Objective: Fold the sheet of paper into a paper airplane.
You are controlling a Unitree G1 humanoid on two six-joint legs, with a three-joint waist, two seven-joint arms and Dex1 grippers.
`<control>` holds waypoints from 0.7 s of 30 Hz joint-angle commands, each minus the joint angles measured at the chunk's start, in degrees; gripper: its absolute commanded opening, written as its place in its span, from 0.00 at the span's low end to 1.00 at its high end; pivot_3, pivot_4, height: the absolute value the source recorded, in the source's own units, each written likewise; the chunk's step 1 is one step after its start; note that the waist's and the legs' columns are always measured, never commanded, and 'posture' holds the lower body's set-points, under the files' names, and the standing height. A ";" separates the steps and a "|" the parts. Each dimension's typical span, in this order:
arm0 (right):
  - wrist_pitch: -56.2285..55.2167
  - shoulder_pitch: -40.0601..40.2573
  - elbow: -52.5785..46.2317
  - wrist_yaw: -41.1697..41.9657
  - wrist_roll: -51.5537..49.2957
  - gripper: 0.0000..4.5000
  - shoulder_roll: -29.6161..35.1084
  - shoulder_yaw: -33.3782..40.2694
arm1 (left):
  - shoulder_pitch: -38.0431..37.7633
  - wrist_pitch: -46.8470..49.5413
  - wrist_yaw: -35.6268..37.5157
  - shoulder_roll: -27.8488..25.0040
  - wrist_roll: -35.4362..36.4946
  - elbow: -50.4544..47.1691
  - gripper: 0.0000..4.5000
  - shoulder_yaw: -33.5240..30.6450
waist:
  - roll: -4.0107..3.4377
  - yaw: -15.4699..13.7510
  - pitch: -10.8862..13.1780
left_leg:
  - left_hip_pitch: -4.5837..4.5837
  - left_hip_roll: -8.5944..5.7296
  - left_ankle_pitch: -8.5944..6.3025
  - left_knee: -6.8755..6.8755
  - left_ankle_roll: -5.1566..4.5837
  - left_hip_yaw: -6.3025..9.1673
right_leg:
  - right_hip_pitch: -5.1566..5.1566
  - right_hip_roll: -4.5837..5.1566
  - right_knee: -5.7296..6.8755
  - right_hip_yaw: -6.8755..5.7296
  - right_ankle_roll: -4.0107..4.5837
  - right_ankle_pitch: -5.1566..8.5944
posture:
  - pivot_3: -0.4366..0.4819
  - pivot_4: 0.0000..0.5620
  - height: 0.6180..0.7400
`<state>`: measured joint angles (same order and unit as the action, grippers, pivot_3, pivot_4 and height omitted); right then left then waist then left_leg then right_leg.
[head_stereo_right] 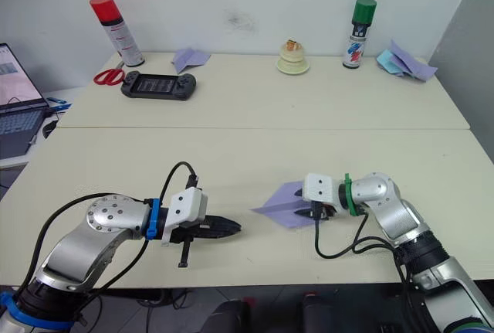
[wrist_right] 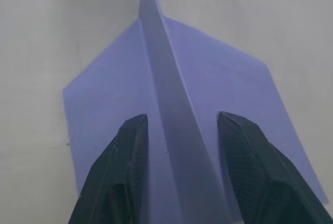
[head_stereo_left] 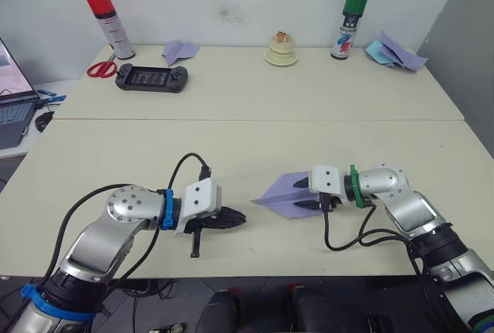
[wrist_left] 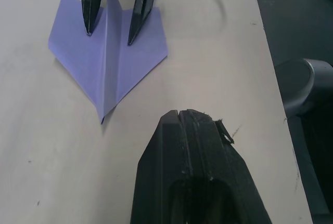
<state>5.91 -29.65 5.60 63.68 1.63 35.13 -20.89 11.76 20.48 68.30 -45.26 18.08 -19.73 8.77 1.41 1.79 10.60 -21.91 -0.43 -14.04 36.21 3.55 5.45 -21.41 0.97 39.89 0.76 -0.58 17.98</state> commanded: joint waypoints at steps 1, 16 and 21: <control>0.12 0.16 0.98 -0.34 0.74 0.50 -0.28 0.03 | -0.09 -0.79 0.16 -0.15 0.74 -1.79 0.00 -0.03 | 0.00 0.00 0.00 | 0.02 0.00 0.00 0.00 0.00 0.00 | 0.01 0.00 0.02 0.00 0.00 0.00 | 0.48 0.27 0.85; 19.04 14.42 -17.97 -15.44 -6.33 0.01 -1.93 17.15 | 5.94 7.31 -6.05 6.05 5.46 -1.88 0.00 -1.24 | 0.00 -0.67 0.00 | -0.08 -0.03 0.03 0.17 -0.03 0.07 | 0.02 0.00 0.07 -0.04 0.04 -0.03 | 0.48 0.27 0.85; 34.11 22.73 -28.85 -30.95 -6.40 0.01 -8.77 27.63 | 12.39 12.12 -13.66 13.62 5.49 -0.71 0.00 0.05 | 0.00 -0.80 0.00 | -0.20 -0.05 0.03 0.32 -0.03 0.15 | 0.01 0.01 0.08 -0.10 -0.01 -0.05 | 0.48 0.27 0.85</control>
<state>36.02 -7.38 -19.16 37.32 -4.04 27.75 3.97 22.81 31.47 56.69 -32.45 22.62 -19.63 8.70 1.41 0.99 10.60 -22.10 -0.47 -14.01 36.53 3.53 5.61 -21.39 0.97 39.99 0.65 -0.60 17.94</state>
